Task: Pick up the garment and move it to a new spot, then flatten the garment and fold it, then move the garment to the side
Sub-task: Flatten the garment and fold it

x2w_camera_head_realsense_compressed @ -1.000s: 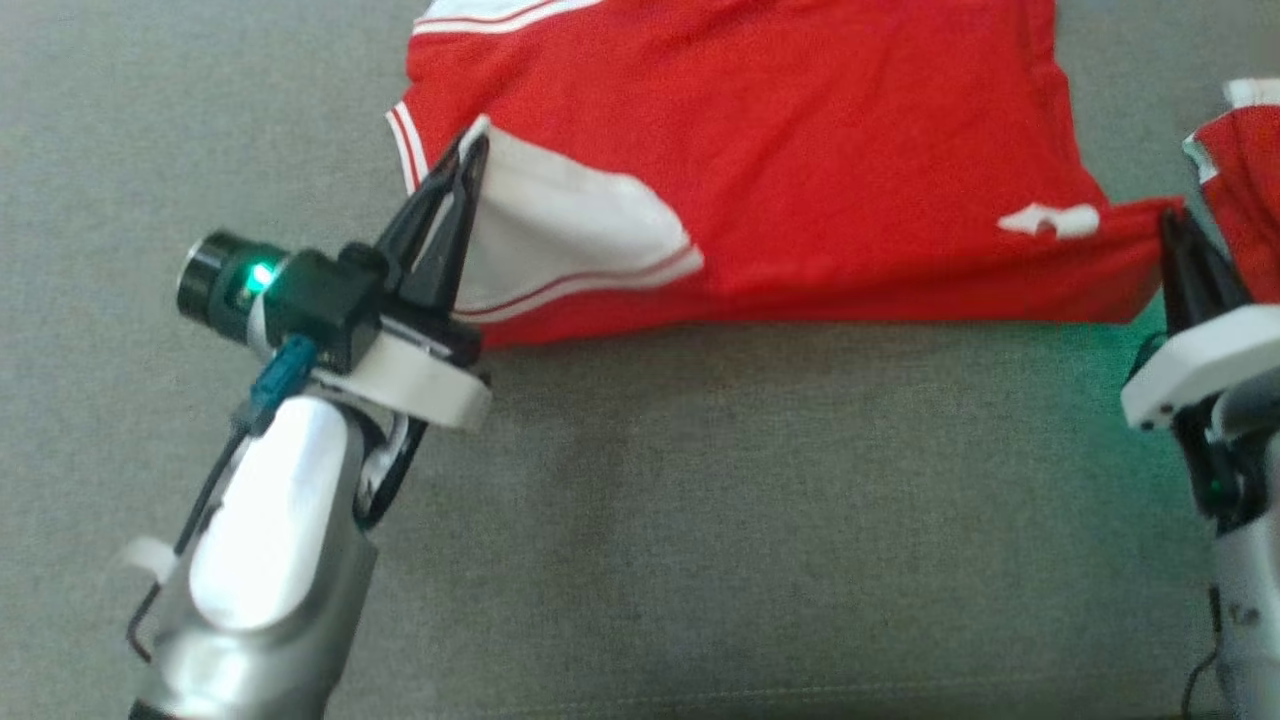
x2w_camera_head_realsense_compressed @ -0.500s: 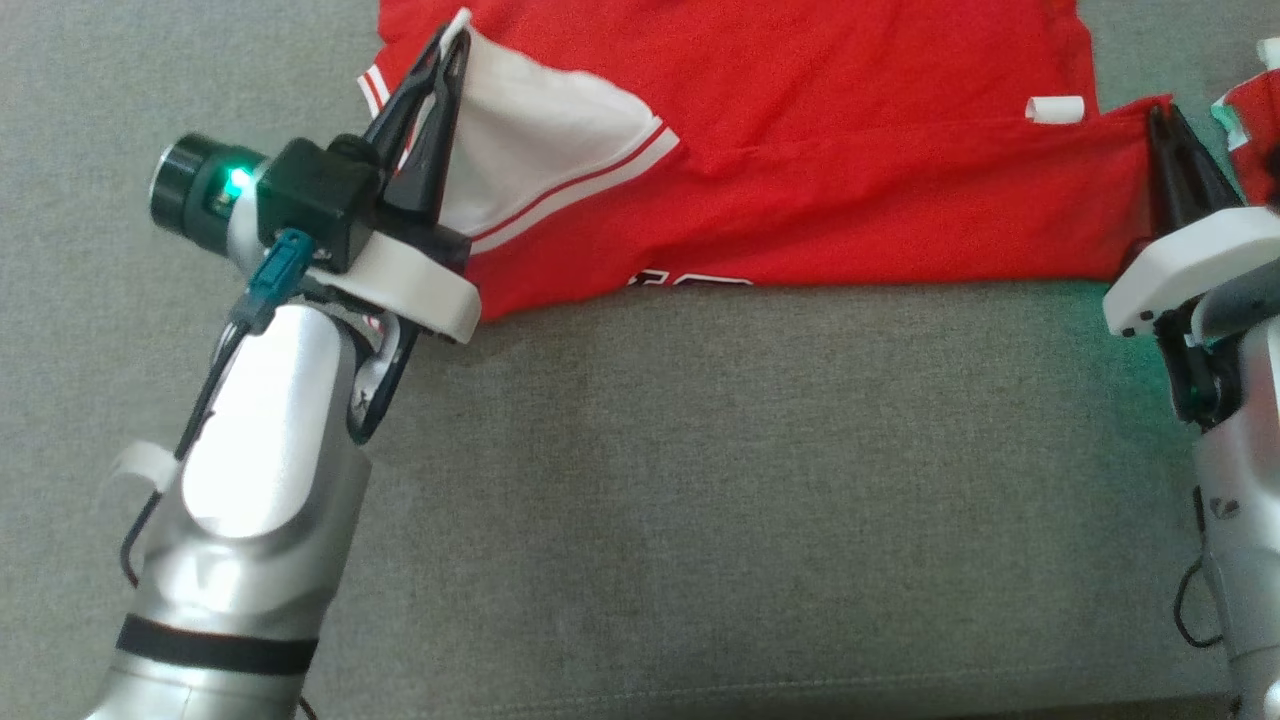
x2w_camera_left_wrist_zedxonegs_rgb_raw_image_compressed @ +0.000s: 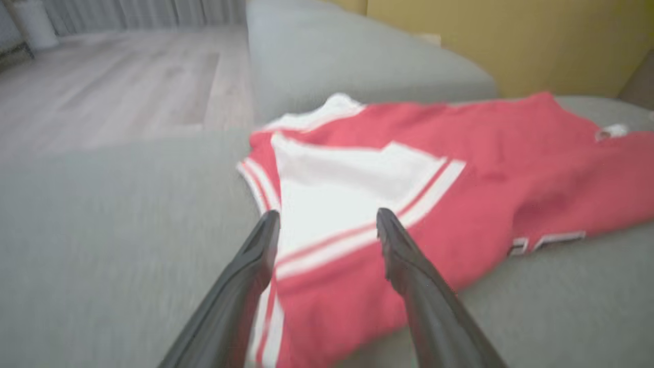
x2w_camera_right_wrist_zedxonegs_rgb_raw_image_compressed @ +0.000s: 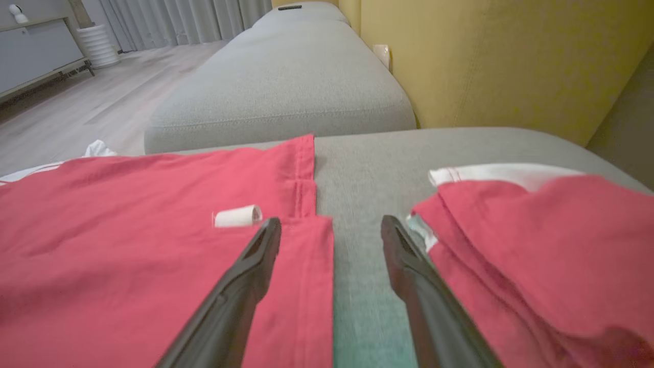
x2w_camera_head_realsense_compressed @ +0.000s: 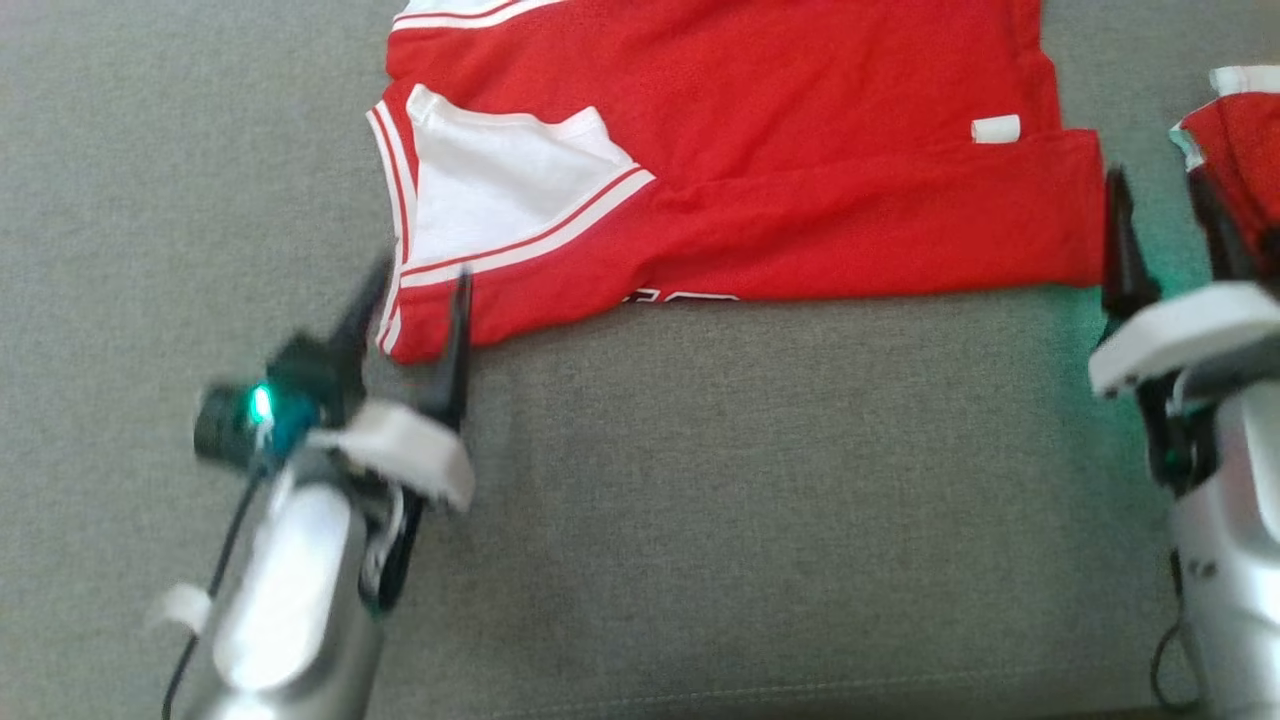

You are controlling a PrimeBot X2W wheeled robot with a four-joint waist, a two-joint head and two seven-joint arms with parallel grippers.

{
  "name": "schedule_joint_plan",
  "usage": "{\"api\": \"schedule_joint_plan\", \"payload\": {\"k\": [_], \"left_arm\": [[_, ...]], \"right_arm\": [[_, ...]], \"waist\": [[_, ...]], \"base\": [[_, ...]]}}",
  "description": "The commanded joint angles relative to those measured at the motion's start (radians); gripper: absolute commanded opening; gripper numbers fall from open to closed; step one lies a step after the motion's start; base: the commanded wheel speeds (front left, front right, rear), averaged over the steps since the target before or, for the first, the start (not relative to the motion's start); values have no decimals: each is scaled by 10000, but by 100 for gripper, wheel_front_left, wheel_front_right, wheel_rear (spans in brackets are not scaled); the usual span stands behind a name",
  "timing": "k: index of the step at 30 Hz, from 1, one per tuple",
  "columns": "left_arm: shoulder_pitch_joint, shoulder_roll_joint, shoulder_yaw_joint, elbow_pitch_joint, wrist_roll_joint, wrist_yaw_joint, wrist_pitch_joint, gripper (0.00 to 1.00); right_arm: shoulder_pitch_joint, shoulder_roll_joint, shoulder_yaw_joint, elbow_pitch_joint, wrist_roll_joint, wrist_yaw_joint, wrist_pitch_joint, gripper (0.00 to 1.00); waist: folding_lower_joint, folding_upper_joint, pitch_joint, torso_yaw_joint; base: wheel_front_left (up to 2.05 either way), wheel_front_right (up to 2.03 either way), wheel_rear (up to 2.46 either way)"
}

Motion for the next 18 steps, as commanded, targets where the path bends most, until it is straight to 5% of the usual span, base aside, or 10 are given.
{"api": "schedule_joint_plan", "payload": {"k": [1, 11, 12, 14, 18], "left_arm": [[-108, 123, 372, -247, -108, 148, 101, 100], [228, 329, 643, 221, -229, 722, 923, 100], [226, 340, 628, 269, -245, 710, 994, 90], [233, 357, 591, 334, -264, 703, 1131, 50], [255, 409, 502, 390, -305, 619, 1233, 0]], "right_arm": [[151, 27, 87, -460, 77, -9, -69, 100], [770, 313, 56, -1072, 176, -9, 160, 100], [788, 322, 41, -1098, 170, -9, 174, 100], [829, 330, 9, -1140, 171, -9, 201, 100], [907, 339, -64, -1169, 147, -9, 241, 100]], "waist": [[0, 0, -5, -27], [0, 0, -21, -335], [0, 0, -30, -353], [0, 0, -56, -373], [0, 0, -136, -370]], "base": [[0, 0, 0], [0, 0, 0], [0, 0, 0], [0, 0, 0], [0, 0, 0]]}}
